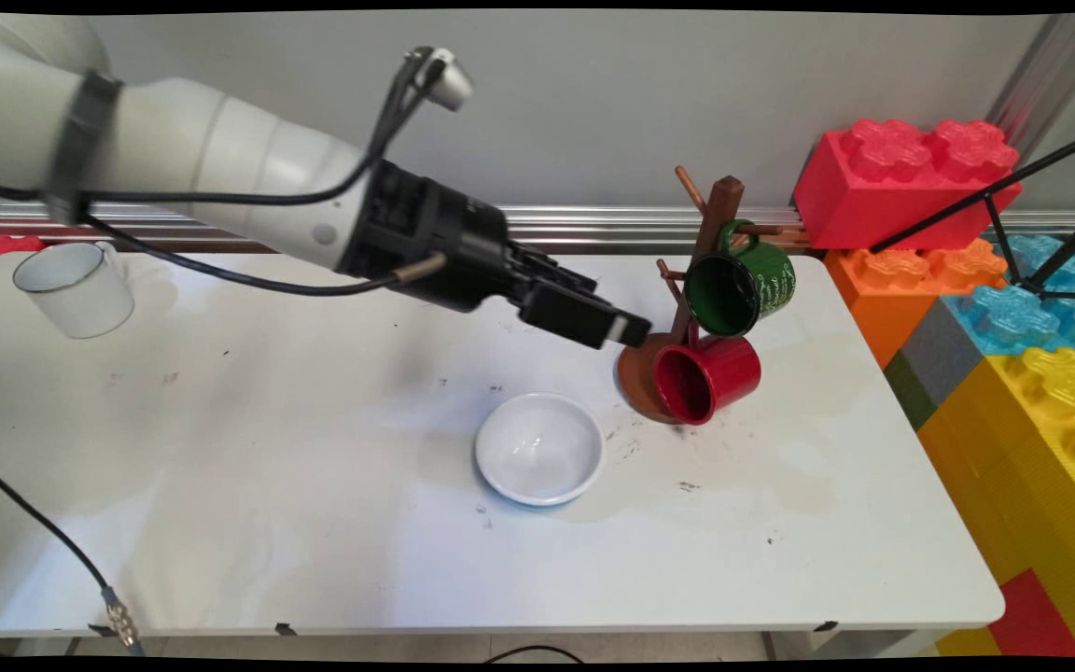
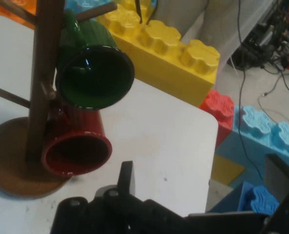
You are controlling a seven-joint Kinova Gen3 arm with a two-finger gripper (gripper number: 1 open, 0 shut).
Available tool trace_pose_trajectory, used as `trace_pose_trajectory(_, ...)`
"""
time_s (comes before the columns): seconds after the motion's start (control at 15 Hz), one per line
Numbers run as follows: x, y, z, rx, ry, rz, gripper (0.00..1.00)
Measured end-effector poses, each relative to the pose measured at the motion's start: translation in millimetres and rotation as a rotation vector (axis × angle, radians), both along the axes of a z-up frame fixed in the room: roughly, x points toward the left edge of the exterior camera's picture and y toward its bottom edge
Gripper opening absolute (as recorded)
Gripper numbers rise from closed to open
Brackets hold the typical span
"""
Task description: Pick up the green mug from the rack
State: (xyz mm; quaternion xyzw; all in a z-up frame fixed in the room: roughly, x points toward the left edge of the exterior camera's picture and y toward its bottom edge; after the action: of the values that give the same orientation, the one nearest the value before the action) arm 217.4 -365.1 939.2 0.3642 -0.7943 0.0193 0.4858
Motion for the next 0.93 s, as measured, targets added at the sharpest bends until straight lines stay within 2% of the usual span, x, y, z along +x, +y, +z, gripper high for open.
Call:
trace_pose_trajectory(0.4,-35,-8,-14,0.008,0.036,0.059,1.0)
trace_pose_trajectory(0.93,-66,-23,-31,0.019,0.077,0.089,1.0)
